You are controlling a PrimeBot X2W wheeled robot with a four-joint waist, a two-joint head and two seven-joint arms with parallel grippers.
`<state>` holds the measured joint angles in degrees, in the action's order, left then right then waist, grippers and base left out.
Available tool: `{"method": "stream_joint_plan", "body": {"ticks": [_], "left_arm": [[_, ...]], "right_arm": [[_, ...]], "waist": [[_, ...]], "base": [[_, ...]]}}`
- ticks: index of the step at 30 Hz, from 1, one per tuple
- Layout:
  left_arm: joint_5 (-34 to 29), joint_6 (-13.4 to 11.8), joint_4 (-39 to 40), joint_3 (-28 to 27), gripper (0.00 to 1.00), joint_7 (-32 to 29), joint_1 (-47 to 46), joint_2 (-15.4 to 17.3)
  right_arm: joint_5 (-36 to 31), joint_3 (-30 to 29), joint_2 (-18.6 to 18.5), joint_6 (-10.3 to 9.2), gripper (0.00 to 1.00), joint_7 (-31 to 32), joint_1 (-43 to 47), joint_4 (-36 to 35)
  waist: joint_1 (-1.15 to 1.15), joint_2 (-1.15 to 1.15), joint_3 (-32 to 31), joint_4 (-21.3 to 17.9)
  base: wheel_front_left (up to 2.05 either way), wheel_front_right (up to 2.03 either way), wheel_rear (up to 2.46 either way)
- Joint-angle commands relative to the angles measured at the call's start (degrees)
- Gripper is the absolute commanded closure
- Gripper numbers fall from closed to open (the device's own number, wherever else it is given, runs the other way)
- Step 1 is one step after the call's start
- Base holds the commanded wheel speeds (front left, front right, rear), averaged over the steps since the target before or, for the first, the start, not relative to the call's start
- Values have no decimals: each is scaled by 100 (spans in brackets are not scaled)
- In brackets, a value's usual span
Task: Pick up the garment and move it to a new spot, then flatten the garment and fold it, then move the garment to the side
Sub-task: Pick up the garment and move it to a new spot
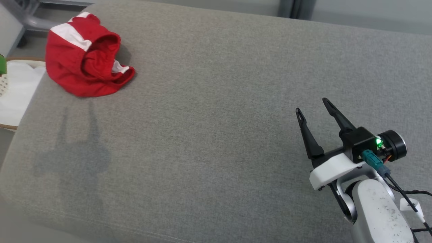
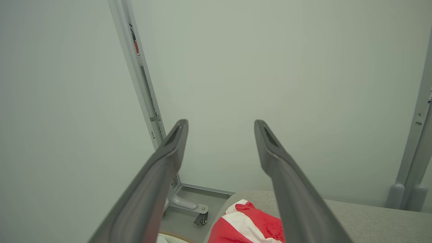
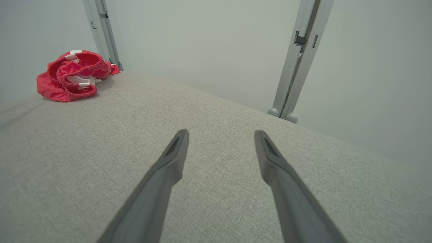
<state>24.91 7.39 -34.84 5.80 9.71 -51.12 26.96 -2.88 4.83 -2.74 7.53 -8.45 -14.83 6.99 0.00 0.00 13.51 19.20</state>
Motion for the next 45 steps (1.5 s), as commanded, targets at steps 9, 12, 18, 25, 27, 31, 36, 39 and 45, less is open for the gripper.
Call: {"method": "stream_joint_plan", "body": {"ticks": [9, 12, 18, 25, 27, 31, 36, 39, 45], "left_arm": [[506, 15, -1283, 593, 0, -564, -574, 63], [637, 15, -1532, 853, 0, -655, -529, 108], [868, 14, -2024, 1074, 0, -572, -611, 249], [880, 11, -2627, 1064, 0, -354, -906, 362], [881, 11, -2752, 1069, 5, -302, -1014, 353], [860, -90, -2948, 1056, 100, -74, -1228, 332], [751, -68, -3110, 1196, 100, 49, -1443, 340], [640, -38, -3121, 1330, 100, 154, -1545, 446], [385, 8, -2951, 1718, 100, 264, -1697, 529]], "right_arm": [[-199, -51, -28, -9, 0, 154, -180, -495], [-179, -53, -27, -9, 0, 123, -160, -536], [-255, -98, -27, -9, 0, 109, -228, -592], [-329, -147, -27, -9, 0, 145, -220, -710], [-342, -162, -29, -9, 0, 157, -205, -731], [-357, -208, -34, -9, 0, 155, -211, -729], [-279, -255, -33, -9, 0, 71, -226, -656], [-176, -220, -29, -9, 0, -26, -226, -542], [64, -197, -28, -9, 0, -254, -199, -174]], "waist": [[0, 0, 1501, -970], [0, 0, 1639, -996], [0, 0, 1816, -1045], [0, 0, 1973, -1113], [0, 0, 2005, -1122], [0, 0, 2029, -1117], [0, 0, 1917, -1108], [0, 0, 1739, -1141], [0, 0, 1177, -1284]], "base": [[0, 0, 0], [0, 0, 0], [0, 0, 0], [0, 0, 0], [0, 0, 0], [0, 0, 0], [0, 0, 0], [0, 0, 0], [0, 0, 0]]}}
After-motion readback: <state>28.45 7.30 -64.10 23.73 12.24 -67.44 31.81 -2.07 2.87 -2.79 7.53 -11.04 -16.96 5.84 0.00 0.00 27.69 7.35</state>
